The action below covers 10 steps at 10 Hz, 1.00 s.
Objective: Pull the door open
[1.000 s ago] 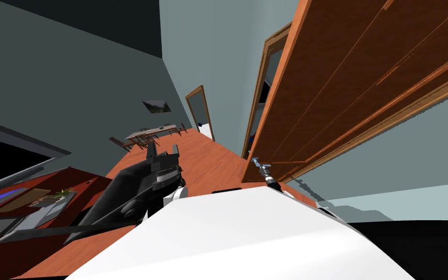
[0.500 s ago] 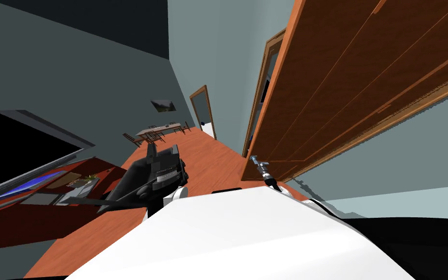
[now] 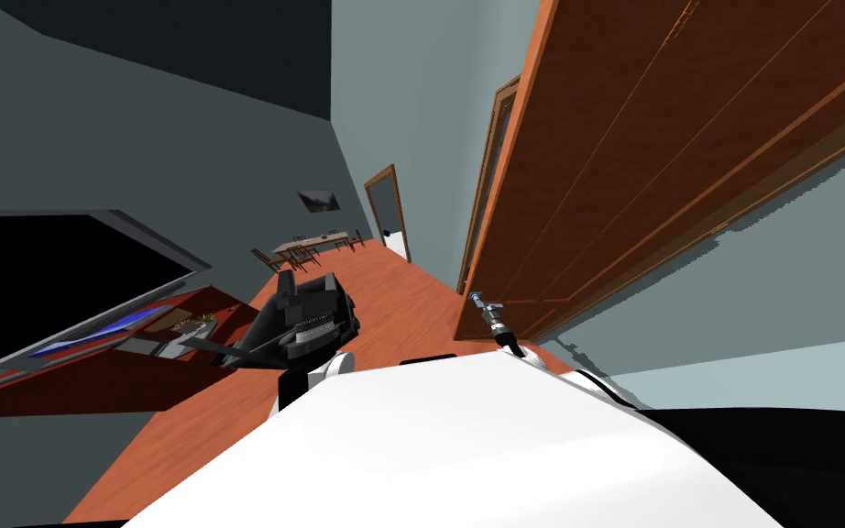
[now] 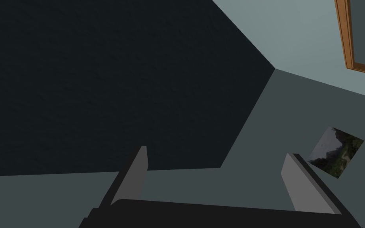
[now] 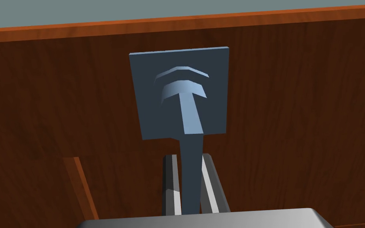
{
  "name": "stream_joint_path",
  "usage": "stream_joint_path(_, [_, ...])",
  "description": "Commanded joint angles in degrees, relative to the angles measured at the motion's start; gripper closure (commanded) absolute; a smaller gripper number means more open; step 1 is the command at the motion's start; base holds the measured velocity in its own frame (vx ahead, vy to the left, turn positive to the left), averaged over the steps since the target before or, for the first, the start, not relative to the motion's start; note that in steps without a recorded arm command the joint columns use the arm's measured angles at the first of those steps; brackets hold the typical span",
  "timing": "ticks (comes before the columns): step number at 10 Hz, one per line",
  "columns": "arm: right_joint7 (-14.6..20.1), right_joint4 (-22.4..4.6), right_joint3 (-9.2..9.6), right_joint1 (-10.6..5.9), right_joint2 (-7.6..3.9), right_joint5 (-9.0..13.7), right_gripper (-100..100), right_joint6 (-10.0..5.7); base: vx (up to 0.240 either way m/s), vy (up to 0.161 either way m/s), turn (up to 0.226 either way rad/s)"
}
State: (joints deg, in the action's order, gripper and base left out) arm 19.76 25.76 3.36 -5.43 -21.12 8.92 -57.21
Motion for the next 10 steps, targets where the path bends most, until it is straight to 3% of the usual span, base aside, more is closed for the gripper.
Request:
stream_joint_path(1, [0.97,-0.35,0.83,-0.11,-0.31,-1.11,100,-0.94,-0.133,-0.023,0.004])
stream_joint_path(4, [2.14,-0.77,1.83,-0.25,-0.68,-2.45,100,-2.08,-0.158,-0.010,-0.010])
stream_joint_path(5, [3.49,-1.26,2.98,-0.41,-1.12,-3.99,100,-3.39,-0.145,-0.061,-0.018])
stream_joint_path(9, [6.08,-2.19,5.18,-0.71,-1.94,-6.96,100,-5.91,-0.191,-0.102,0.000])
stream_joint_path(10, [6.08,-2.19,5.18,-0.71,-1.94,-6.96,100,-5.91,-0.108,-0.079,-0.006])
